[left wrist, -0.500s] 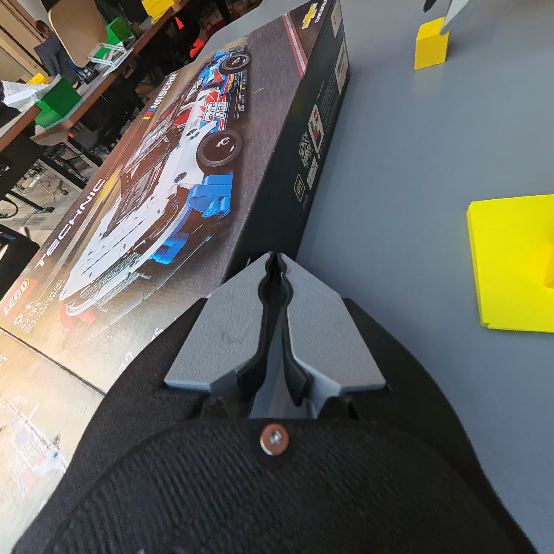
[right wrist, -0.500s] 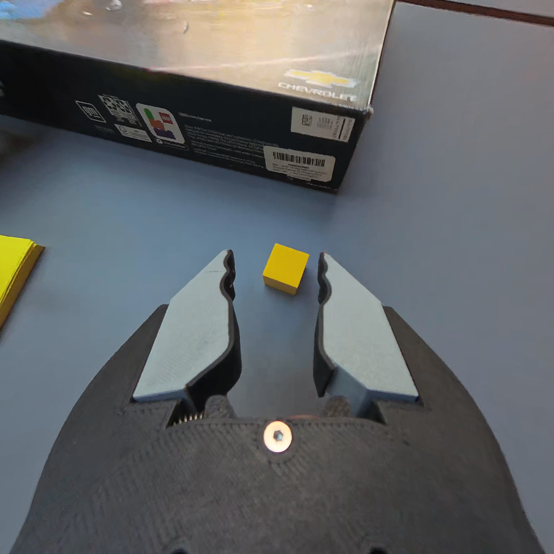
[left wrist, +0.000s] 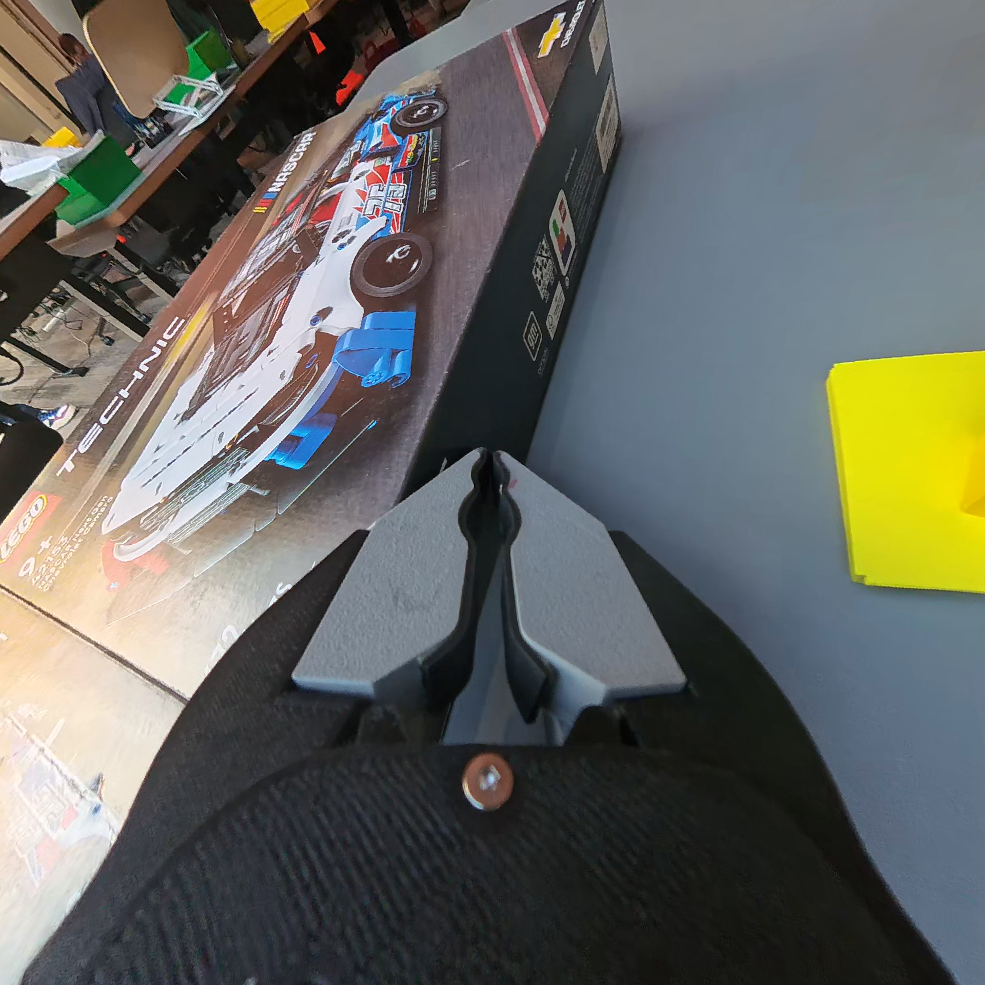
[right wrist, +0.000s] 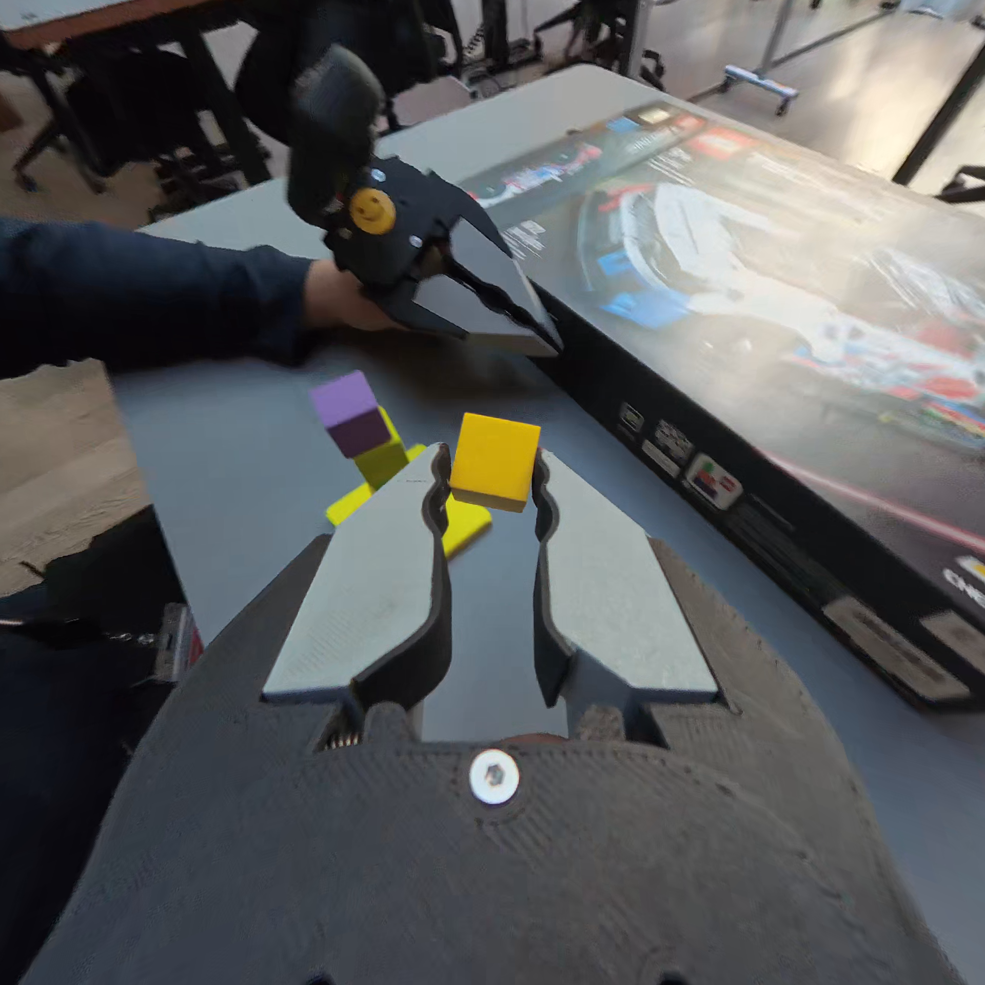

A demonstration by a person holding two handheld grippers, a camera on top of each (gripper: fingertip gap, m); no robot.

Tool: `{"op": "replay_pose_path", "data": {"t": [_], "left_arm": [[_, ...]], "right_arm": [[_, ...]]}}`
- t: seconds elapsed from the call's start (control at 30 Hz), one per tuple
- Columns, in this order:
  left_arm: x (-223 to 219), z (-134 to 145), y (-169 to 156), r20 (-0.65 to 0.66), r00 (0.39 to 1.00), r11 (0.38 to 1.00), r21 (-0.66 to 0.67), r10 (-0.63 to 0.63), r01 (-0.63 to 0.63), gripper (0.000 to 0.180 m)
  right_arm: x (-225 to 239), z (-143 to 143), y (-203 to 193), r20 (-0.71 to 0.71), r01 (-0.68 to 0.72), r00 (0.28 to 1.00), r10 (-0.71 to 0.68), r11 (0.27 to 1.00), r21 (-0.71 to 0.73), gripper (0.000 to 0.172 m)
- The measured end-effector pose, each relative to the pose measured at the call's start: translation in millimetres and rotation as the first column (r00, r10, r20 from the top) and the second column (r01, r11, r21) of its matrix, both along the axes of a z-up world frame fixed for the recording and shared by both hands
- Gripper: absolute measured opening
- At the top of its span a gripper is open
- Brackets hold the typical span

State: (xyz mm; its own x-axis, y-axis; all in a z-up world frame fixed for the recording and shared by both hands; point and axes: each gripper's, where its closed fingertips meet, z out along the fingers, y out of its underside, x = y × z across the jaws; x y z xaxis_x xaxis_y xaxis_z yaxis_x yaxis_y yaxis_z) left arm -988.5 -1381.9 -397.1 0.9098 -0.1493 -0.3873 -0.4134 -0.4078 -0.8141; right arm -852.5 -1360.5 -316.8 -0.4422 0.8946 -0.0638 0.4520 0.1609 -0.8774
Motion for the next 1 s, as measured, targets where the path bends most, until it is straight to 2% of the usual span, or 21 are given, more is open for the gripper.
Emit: {"op": "replay_pose_path", "data": {"t": [0.13,0.33,0.63,0.73,0.9,1.0], "left_arm": [[0.8,-1.2,0.1,-0.019,1.000,1.000,-0.004,-0.001,0.001,0.000],[1.3,-1.2,-0.1,-0.018,1.000,1.000,-0.003,-0.004,0.004,0.000],[1.4,-0.9,-0.2,-0.011,1.000,1.000,-0.003,-0.006,0.006,0.000],[1.4,-0.9,-0.2,-0.013,1.000,1.000,-0.002,-0.006,0.006,0.000],[1.1,-0.2,-0.1,-0.006,1.000,1.000,0.001,-0.005,0.005,0.000],[1.2,-0.4,-0.1,-0.007,1.000,1.000,0.000,-0.006,0.006,0.000]], "right_arm": [[-4.6,29.1,-52.4,-0.008,-0.176,0.984,0.176,0.984,0.005,0.028],[-10.2,17.1,-82.3,0.087,-0.274,0.959,0.269,0.960,0.058,0.028],[-10.0,-9.7,-86.2,0.184,-0.282,0.949,0.257,0.950,0.130,0.027],[-10.2,-11.8,-86.9,0.190,-0.281,0.949,0.252,0.948,0.148,0.034],[-5.3,-0.4,-80.2,0.130,-0.237,0.967,0.221,0.963,0.130,0.042],[4.0,9.3,-69.1,0.053,-0.184,0.983,0.178,0.976,0.118,0.037]]}}
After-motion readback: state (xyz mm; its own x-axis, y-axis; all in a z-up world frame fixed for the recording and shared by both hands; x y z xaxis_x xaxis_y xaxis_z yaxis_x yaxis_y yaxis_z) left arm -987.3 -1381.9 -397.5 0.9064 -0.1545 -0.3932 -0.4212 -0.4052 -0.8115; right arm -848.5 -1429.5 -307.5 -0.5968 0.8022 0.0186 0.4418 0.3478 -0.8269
